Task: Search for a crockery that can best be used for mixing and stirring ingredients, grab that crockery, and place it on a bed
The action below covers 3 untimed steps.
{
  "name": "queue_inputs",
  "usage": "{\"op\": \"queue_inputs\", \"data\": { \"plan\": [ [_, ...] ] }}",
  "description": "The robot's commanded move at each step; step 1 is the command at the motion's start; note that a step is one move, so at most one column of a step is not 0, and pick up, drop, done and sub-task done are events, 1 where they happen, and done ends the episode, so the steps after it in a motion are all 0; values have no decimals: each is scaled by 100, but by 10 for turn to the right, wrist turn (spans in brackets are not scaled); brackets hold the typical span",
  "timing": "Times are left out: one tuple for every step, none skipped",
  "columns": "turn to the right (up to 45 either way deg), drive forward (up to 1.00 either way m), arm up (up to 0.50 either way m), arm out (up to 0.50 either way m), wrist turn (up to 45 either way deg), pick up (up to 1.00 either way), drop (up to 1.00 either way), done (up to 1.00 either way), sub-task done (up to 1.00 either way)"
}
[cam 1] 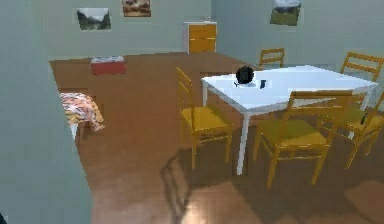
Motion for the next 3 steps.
{"op": "queue_inputs", "data": {
  "plan": [
    [0,25,0,0,0,0,0,0,0],
    [-120,0,0,0,0,0,0,0,0],
    [-30,0,0,0,0,0,0,0,0]
  ]
}}
